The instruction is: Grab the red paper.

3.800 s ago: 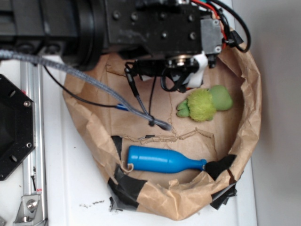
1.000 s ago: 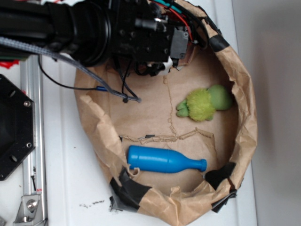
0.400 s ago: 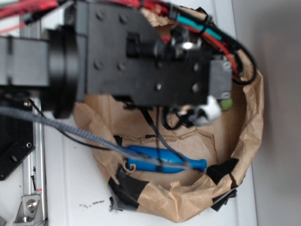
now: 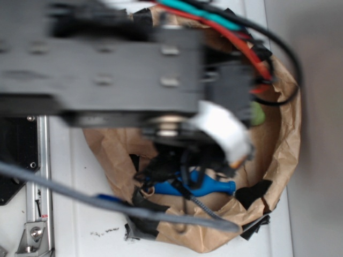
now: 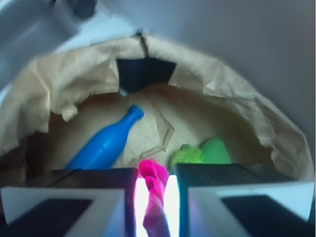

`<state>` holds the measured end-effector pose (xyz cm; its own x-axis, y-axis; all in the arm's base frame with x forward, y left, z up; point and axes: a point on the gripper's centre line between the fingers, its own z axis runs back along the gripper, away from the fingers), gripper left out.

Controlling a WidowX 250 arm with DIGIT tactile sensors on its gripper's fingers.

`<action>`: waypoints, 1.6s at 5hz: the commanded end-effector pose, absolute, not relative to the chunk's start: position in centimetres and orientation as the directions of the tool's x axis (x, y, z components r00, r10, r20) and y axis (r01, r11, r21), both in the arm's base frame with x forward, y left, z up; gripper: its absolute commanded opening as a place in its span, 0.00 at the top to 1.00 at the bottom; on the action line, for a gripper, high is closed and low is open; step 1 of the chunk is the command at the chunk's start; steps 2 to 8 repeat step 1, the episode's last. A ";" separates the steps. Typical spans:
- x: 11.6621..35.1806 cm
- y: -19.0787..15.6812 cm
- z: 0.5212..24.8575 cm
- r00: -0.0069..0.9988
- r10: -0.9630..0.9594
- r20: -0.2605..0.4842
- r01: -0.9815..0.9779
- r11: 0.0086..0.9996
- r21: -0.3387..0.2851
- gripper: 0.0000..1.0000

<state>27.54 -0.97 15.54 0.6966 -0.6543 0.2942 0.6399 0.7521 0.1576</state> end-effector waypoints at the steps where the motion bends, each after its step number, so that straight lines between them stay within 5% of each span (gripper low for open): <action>1: 27.1 0.0 18.4 0.779 -0.499 0.379 0.459 0.866 0.197 1.00; 8: 27.1 0.0 18.4 0.779 -0.499 0.379 0.459 0.866 0.197 1.00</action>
